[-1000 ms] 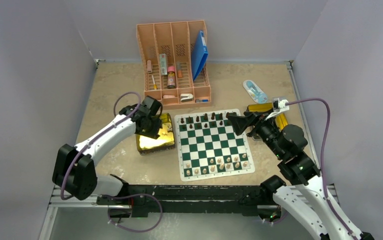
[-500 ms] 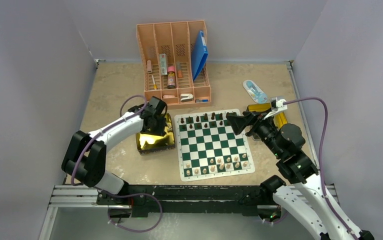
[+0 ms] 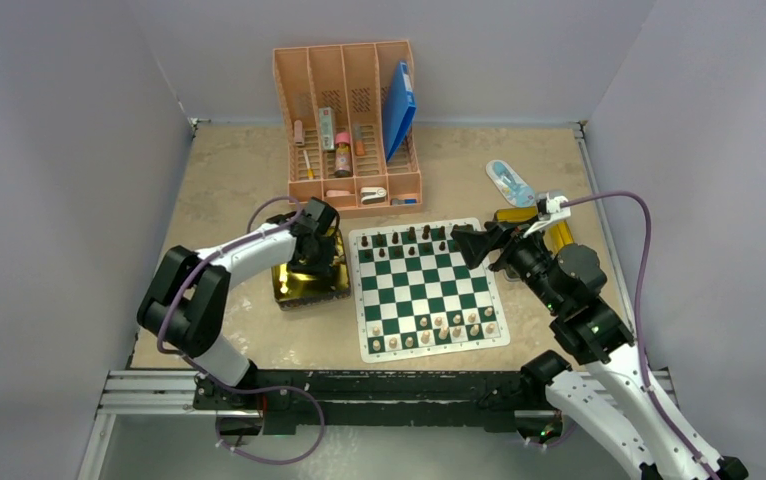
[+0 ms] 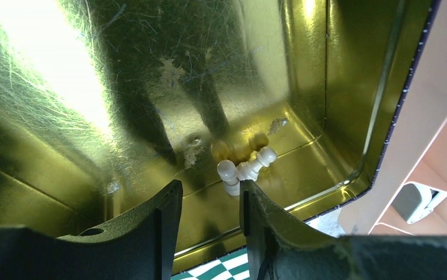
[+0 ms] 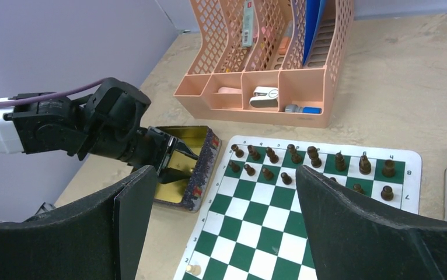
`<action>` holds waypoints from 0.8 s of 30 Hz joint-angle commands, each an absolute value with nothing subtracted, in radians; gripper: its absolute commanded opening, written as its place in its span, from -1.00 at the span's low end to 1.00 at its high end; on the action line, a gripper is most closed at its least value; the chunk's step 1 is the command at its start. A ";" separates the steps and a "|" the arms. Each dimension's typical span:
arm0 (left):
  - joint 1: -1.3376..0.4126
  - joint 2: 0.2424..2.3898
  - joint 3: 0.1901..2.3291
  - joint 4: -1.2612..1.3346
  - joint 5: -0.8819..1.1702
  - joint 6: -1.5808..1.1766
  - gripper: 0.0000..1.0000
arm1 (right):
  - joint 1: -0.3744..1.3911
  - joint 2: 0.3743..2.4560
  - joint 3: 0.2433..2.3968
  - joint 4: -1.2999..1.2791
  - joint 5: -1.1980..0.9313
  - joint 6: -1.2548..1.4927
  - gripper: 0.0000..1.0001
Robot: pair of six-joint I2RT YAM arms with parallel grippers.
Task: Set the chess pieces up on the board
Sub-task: Pick up the chess piece from the storage box.
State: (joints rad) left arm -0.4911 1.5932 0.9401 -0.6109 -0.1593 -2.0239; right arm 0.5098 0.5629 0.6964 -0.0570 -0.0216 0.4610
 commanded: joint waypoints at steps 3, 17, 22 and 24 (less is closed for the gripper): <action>-0.483 1.612 0.977 -0.611 -0.143 -2.066 -0.22 | 0.508 0.560 0.687 -0.005 -0.037 0.426 0.81; -0.474 1.686 1.052 -0.672 -0.152 -2.081 -0.25 | 0.508 0.594 0.699 -0.005 -0.036 0.405 0.82; -0.474 1.690 1.045 -0.714 -0.123 -2.123 -0.33 | 0.508 0.598 0.697 -0.005 -0.034 0.405 0.82; -0.474 1.686 1.038 -0.718 -0.116 -2.127 -0.36 | 0.508 0.597 0.697 -0.005 -0.034 0.406 0.82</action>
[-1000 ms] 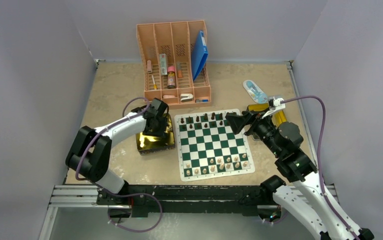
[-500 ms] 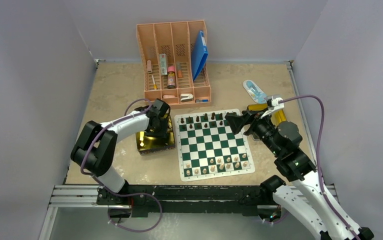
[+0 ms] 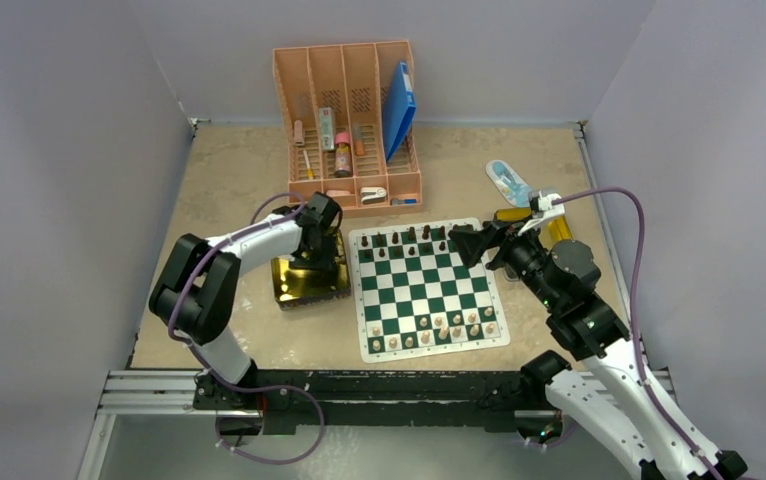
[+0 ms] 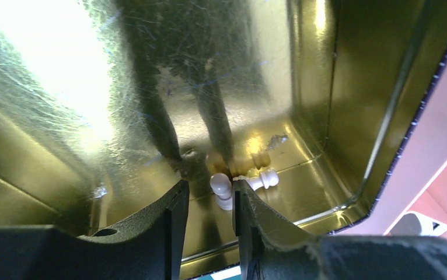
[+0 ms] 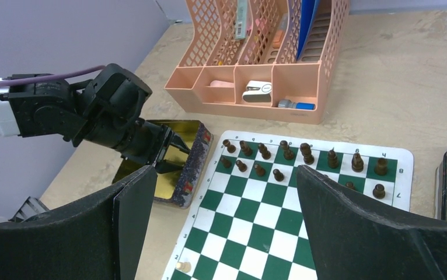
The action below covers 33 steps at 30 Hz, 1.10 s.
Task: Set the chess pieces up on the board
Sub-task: Pick up the chess piece from the storage box.
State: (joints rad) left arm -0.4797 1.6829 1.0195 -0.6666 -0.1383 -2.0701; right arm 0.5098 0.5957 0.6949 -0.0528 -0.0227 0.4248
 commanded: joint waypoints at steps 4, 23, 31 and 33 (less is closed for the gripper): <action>-0.474 1.682 1.023 -0.695 -0.107 -2.118 -0.39 | 0.508 0.598 0.701 -0.005 -0.031 0.403 0.82; -0.474 1.707 1.045 -0.770 -0.068 -2.141 -0.78 | 0.508 0.571 0.709 -0.029 -0.020 0.416 0.82; -0.474 1.605 1.044 -0.816 -0.185 -2.105 -0.88 | 0.508 0.573 0.697 -0.014 -0.047 0.458 0.79; -0.474 1.572 1.045 -0.822 -0.213 -2.068 -0.86 | 0.508 0.581 0.684 -0.005 -0.067 0.485 0.77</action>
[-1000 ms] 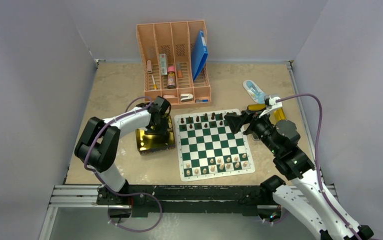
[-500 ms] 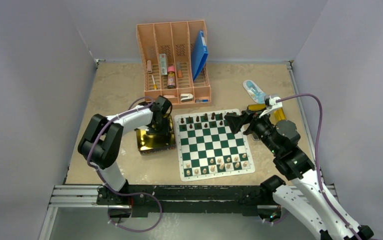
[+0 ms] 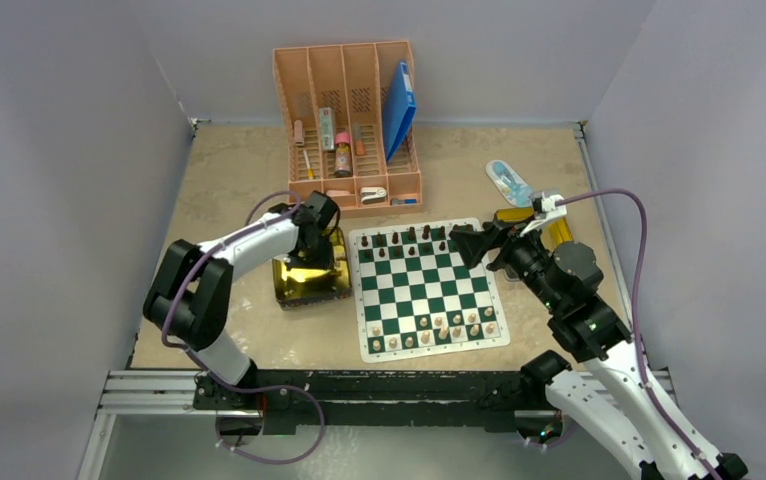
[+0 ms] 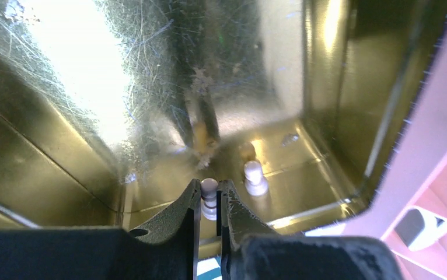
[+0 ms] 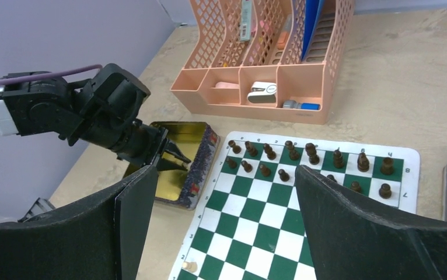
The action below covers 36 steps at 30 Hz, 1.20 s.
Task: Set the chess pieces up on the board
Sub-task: Pick up the chess piece from the storage box, then place the chess piece on the chessboard.
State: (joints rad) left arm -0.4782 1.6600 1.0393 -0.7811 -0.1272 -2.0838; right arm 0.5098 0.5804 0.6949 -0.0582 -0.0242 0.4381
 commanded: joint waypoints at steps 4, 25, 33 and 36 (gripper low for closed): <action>-0.474 1.470 1.019 -0.829 -0.262 -1.975 -0.81 | 0.509 0.613 0.663 0.025 -0.125 0.510 0.71; -0.475 1.012 0.814 -0.246 0.185 -1.138 -0.78 | 0.787 0.962 0.552 0.485 -0.162 0.586 0.39; -0.480 0.984 0.790 -0.129 0.389 -1.106 -0.87 | 0.835 1.043 0.592 0.630 -0.162 0.550 0.37; -0.480 0.974 0.787 -0.133 0.396 -1.092 -0.89 | 0.850 1.072 0.613 0.647 -0.178 0.548 0.36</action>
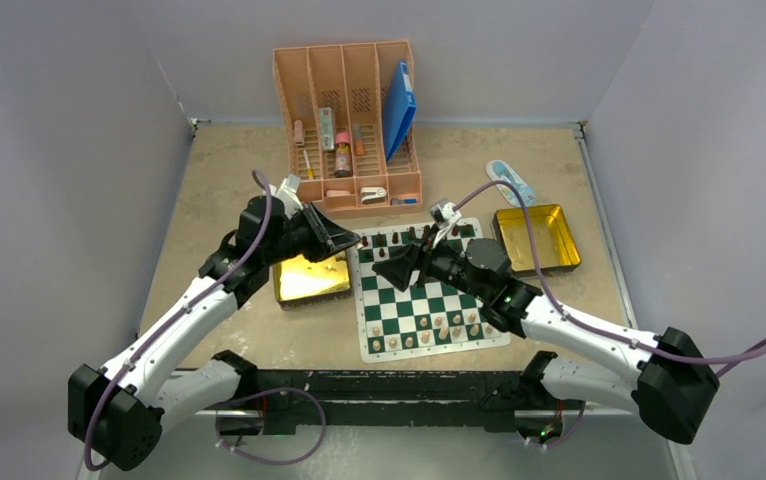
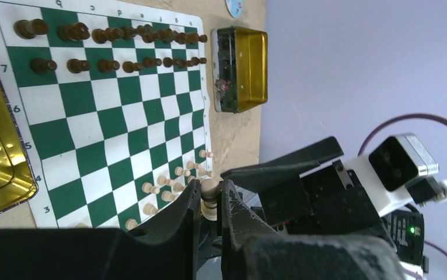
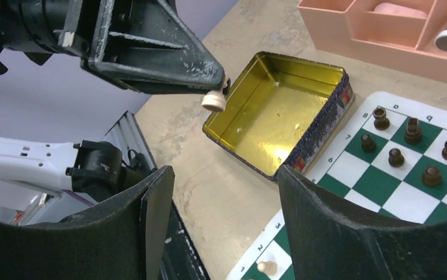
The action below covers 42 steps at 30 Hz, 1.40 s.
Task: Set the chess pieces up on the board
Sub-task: Place the chess piece on the chessboard.
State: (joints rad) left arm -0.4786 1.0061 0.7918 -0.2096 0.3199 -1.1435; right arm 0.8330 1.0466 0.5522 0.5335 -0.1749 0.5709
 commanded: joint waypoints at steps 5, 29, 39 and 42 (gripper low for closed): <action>-0.481 0.978 0.790 -0.111 0.426 -1.049 -0.90 | 0.874 1.117 0.646 0.656 -0.164 0.550 0.35; -0.482 0.979 0.886 -0.214 0.702 -0.804 -0.93 | 0.885 1.159 0.693 0.611 -0.216 0.341 -0.76; -0.482 1.065 1.045 -0.506 0.903 -0.537 -1.00 | 0.885 1.090 0.625 0.632 -0.304 0.232 -0.89; -0.482 1.084 1.053 -0.545 0.913 -0.503 -1.00 | 0.885 1.083 0.613 0.631 -0.328 0.221 -0.88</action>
State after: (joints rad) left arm -0.4782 1.0737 1.0012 -0.4320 0.7891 -0.6151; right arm 0.8967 1.1000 0.6342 0.6086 -0.3176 0.2813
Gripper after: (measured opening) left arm 0.114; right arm 0.140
